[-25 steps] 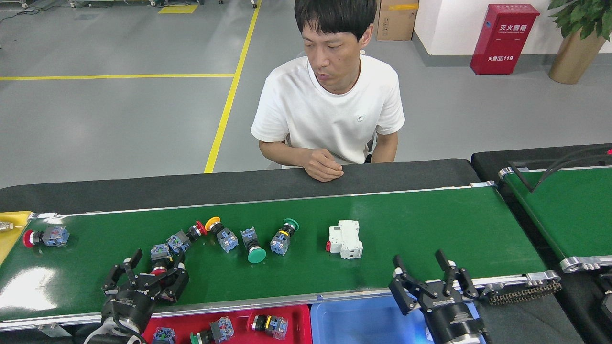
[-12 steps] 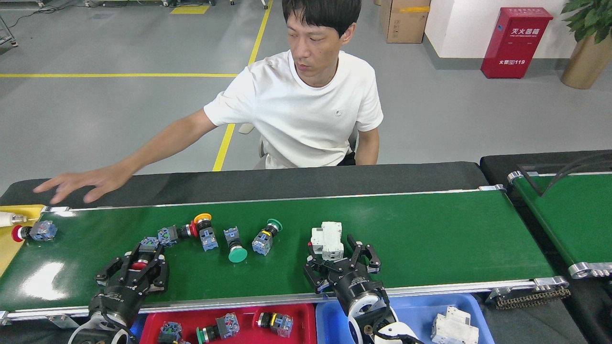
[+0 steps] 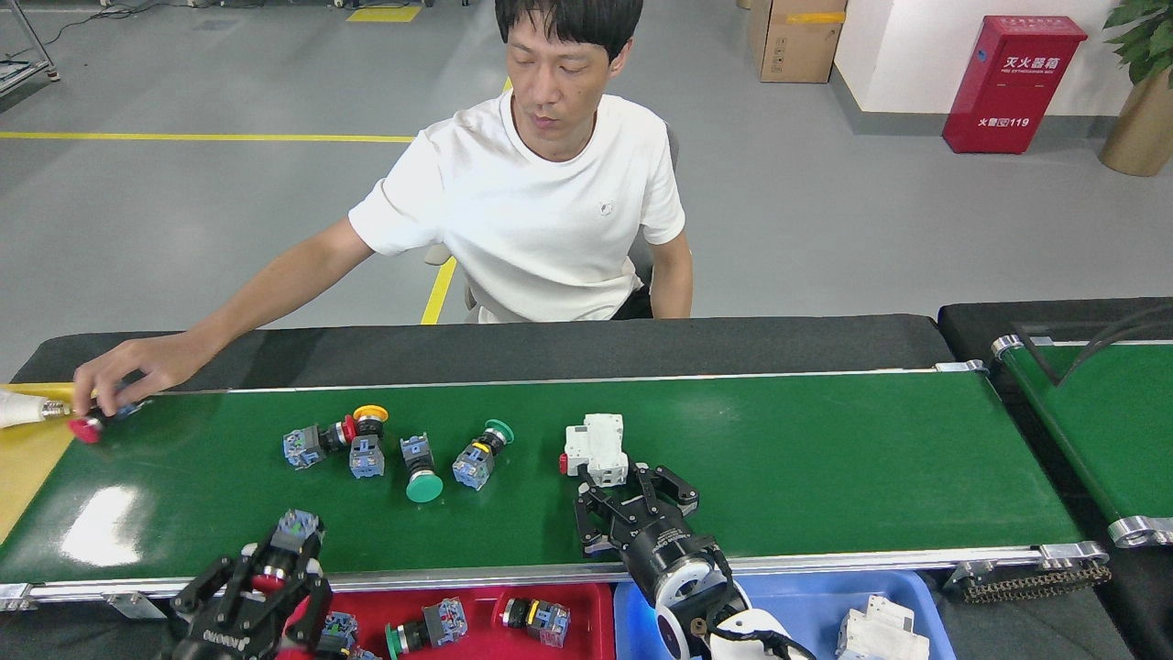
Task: Pick switch part from conveyor to tray
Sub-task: 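Grasp the white switch block with the right gripper, lower into blue tray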
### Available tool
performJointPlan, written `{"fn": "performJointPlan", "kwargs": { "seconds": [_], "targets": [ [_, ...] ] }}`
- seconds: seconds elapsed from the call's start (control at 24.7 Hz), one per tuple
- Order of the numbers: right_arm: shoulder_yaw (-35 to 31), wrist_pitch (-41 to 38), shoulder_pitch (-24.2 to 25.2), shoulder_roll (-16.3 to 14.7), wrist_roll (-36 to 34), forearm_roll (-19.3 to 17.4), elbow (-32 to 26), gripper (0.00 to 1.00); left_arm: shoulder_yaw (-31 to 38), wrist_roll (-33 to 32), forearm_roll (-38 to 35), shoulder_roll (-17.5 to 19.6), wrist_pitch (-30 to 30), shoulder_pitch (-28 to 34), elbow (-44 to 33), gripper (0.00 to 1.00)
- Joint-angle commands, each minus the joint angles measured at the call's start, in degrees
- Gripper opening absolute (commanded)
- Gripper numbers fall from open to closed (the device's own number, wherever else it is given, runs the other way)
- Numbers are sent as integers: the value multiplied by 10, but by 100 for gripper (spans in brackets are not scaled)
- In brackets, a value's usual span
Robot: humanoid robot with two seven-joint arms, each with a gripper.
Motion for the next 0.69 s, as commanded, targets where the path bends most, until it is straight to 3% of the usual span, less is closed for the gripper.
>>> {"fn": "performJointPlan", "kwargs": {
  "seconds": [0.0, 0.04, 0.08, 0.16, 0.28, 0.32, 0.49, 0.65],
  "targets": [
    [-11, -75, -3, -30, 2, -24, -45, 9, -35, 22, -11, 6, -2, 23, -26, 7],
    [-20, -100, 7, -56, 4, -37, -69, 9, -47, 30, -21, 4, -2, 32, -28, 10],
    [-28, -139, 25, -85, 4, -58, -94, 9, -56, 35, -32, 5, -2, 37, -29, 22],
    [-42, -223, 55, -130, 4, -101, -131, 9, -57, 35, -37, 0, -2, 37, -31, 59],
    [-99, -372, 109, -202, 5, -155, -173, 10, -51, 35, -36, 0, -3, 43, -44, 83],
    [-119, -398, 129, -216, 8, -173, -177, 10, -51, 36, -35, 1, -4, 44, -44, 100],
    [-200, -398, 203, -235, 74, -220, -186, 11, -3, 32, -18, -15, -1, 47, -44, 100],
    [-210, -398, 236, -234, 83, -222, -188, 21, 109, 3, 20, -78, 4, 45, -37, 100]
  ]
}}
